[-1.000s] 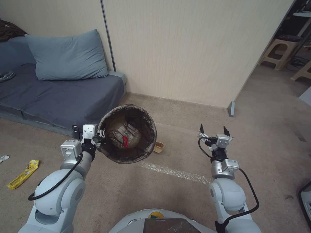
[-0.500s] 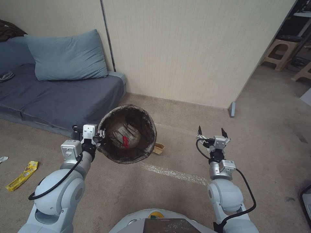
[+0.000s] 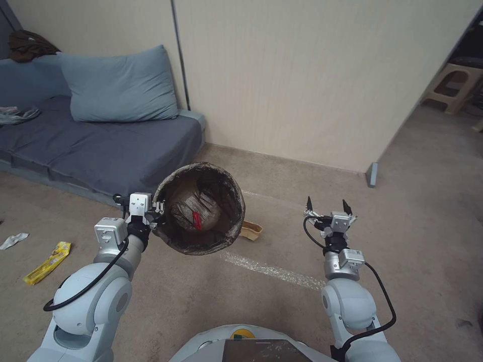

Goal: Pick up the trash bin, then pick up the garbage from the floor and place it into the trash bin.

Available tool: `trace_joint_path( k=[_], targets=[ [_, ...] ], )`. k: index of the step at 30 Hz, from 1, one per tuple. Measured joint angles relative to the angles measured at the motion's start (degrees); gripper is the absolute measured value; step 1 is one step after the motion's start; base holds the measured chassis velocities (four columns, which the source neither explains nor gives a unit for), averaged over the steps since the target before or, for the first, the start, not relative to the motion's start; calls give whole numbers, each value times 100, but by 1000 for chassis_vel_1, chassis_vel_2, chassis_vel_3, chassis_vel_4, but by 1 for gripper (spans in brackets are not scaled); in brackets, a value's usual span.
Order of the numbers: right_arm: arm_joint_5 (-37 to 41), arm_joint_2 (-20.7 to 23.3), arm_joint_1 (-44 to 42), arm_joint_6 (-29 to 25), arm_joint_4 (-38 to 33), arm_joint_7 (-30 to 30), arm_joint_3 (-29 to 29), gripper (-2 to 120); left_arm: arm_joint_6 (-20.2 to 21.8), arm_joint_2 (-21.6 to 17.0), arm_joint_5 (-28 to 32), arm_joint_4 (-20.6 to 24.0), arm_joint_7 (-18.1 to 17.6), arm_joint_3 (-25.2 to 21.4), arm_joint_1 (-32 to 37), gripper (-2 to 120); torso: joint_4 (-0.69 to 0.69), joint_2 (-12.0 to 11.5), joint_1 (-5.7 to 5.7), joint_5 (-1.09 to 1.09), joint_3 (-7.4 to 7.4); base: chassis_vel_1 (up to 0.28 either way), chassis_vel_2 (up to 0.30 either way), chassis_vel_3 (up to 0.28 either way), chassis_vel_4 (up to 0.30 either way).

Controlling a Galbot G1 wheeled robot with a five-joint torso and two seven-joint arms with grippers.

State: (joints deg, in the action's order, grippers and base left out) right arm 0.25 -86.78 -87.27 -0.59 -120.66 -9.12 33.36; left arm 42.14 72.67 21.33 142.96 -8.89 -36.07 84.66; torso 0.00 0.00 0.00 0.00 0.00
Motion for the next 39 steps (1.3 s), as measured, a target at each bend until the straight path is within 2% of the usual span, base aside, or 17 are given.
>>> trace_joint_path(
  k=[19,36,39],
  targets=[
    [-30,-11,44,-47,114,-36,0,100,0,14,30,-12,-14,-9,-10,0,1,0,0,0,0,59,56,48,49],
    [-91,-27,28,-53,131,-91,-2,100,0,22,11,-37,-70,-19,7,0,-1,0,0,0,0,0,0,0,0],
    [-274,72,11,94,68,-159,-31,100,0,27,12,-36,-64,-26,9,0,-1,0,0,0,0,0,0,0,0]
  ],
)
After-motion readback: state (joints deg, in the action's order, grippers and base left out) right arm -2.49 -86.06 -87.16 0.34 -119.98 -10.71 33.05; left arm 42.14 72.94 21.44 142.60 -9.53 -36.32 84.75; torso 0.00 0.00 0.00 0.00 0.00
